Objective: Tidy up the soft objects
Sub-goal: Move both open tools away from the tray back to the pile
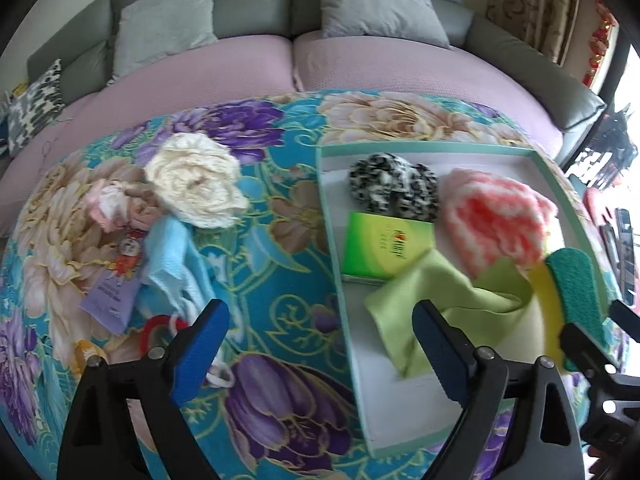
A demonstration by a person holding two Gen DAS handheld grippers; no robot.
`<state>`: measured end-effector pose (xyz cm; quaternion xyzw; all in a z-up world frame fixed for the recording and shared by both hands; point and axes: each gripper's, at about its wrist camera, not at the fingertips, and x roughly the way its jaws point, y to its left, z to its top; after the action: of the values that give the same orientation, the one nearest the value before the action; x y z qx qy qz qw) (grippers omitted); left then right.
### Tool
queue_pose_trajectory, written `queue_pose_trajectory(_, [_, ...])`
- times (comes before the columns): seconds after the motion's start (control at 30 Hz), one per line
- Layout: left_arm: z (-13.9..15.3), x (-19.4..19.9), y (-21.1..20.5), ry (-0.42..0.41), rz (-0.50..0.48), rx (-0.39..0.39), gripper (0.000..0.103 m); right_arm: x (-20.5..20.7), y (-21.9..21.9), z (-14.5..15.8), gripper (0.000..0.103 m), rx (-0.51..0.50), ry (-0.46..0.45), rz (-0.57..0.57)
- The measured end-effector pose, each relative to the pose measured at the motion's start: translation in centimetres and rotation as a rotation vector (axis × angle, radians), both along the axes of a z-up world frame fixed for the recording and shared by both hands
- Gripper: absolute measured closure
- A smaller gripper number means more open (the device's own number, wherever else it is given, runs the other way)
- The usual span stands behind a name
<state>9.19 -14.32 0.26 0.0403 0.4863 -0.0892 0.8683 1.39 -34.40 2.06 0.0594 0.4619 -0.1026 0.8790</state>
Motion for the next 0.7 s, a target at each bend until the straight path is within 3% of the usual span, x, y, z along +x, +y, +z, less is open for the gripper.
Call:
queue_pose_trajectory(0.4, [1.1, 0.2, 2.4, -0.033, 0.051, -0.001, 0.009, 0.3, 0.9, 0.1, 0.0, -0.005, 0.004, 0.004])
queue_pose_trajectory(0.7, [3.3, -0.4, 10.6, -0.109, 0.271, 0.122, 0.009, 1.4, 7.2, 1.1, 0.0, 0.027, -0.042, 0.169])
